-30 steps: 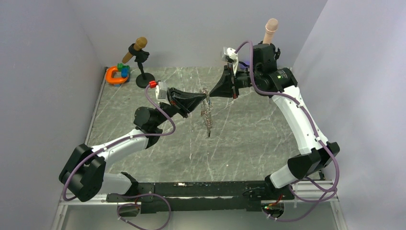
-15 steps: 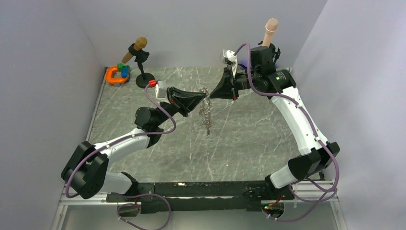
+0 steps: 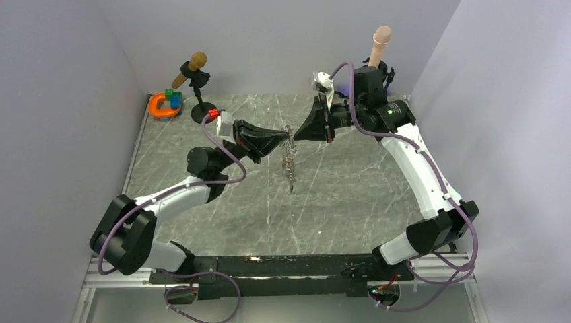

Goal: Put the keys on the keyring

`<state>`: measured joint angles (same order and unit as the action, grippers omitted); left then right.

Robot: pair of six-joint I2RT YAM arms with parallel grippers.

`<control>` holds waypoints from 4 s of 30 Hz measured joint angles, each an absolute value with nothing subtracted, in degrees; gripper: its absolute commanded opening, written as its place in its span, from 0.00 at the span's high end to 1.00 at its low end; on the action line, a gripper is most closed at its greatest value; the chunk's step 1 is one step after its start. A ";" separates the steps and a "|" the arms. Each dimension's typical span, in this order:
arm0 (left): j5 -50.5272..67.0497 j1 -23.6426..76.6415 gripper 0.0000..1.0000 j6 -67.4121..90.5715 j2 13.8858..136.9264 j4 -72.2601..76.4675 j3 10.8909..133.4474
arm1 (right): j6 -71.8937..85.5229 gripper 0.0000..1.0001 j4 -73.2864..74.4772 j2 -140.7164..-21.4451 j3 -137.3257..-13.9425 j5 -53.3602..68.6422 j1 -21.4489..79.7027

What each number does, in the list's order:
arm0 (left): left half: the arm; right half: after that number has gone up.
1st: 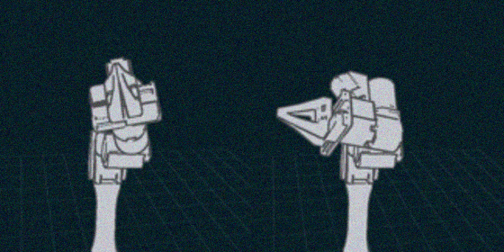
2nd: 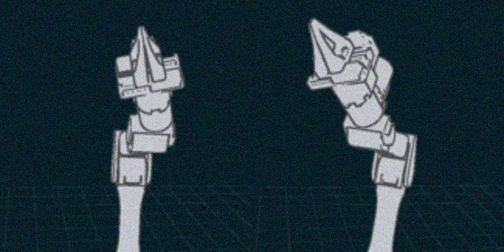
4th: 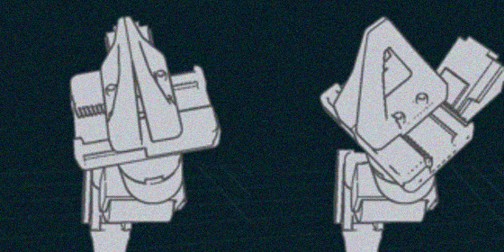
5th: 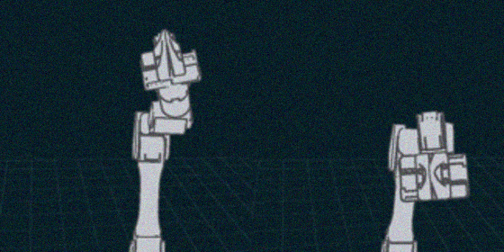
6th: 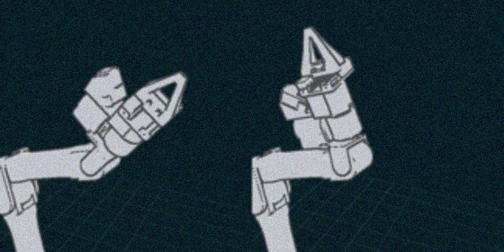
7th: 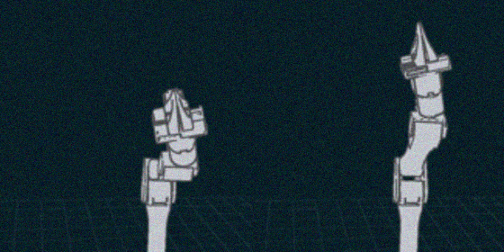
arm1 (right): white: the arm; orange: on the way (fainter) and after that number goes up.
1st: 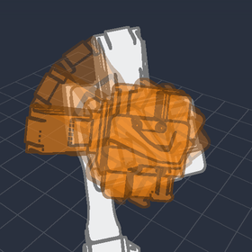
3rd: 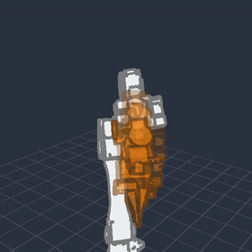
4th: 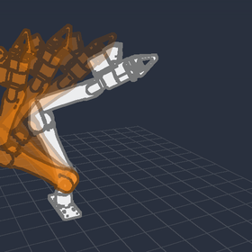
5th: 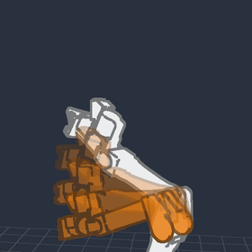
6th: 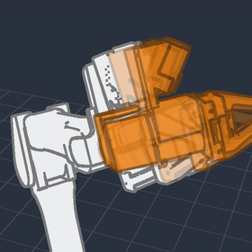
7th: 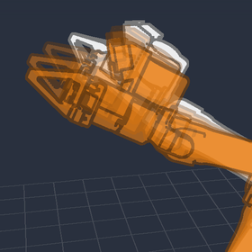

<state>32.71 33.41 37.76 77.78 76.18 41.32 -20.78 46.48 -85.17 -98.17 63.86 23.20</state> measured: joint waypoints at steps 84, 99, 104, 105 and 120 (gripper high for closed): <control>45.15 29.30 1.00 19.53 98.85 8.62 76.49 | -27.99 0.41 43.46 -65.14 -69.34 61.43 5.43; 26.24 17.96 0.60 16.12 106.32 4.40 67.07 | -26.81 0.38 39.00 -62.76 -65.30 62.06 3.40; 18.37 17.72 0.46 13.02 102.72 0.10 62.46 | -26.79 0.38 38.22 -62.19 -64.38 61.89 3.18; 16.32 17.72 0.45 12.34 100.27 -0.75 61.19 | -26.81 0.38 38.06 -61.89 -64.05 61.65 3.16; 18.09 12.27 0.01 15.46 40.27 3.33 42.54 | -12.71 0.00 32.80 -54.30 -61.78 44.25 -0.69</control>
